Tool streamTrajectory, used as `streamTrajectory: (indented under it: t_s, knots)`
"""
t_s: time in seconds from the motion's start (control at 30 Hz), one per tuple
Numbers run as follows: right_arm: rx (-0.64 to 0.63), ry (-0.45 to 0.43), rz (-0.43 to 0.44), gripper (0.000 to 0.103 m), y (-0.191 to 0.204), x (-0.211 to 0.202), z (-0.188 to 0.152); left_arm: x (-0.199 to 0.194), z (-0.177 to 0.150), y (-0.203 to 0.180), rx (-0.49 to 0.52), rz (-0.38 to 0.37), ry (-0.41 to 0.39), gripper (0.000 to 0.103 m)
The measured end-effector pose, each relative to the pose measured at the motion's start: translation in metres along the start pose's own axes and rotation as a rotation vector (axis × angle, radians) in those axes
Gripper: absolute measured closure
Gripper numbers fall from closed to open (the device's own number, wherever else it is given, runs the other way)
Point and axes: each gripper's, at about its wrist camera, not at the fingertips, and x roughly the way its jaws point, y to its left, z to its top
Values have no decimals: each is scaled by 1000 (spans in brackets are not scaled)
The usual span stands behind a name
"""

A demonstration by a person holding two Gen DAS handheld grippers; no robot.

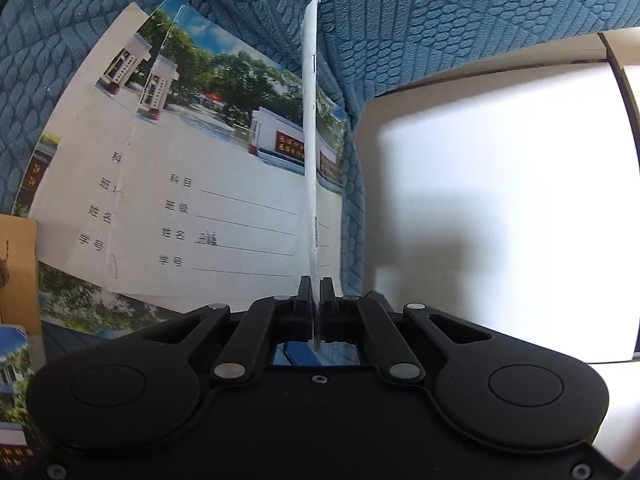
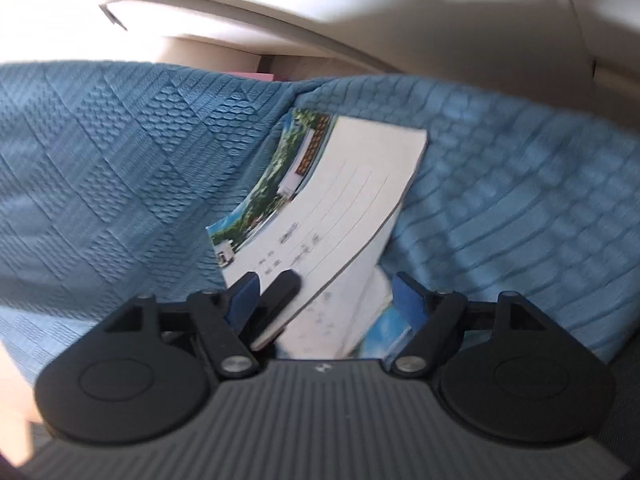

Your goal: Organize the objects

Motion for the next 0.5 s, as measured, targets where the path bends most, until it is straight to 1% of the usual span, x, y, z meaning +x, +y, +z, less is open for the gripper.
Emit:
streamTrajectory:
  t_s: [0.1,0.27,0.33,0.47,0.5]
  knots:
    - [54,-54,47,28,-3,-3,1,-2,-2,-7,2,-7,-4,101]
    - [136,-40,135,28,-13,7,11,-5,-3,-11,7,-22,11,102]
    - [176,-41,143,28,-20,11,14,-8,-2,-12,6,-19,2,102]
    - [187,-73,130,29,-30,14,25,-14,2,-11,-5,-25,-8,102]
    - [187,-79,127,31,-32,14,28,-21,-1,-7,-6,-29,-8,102]
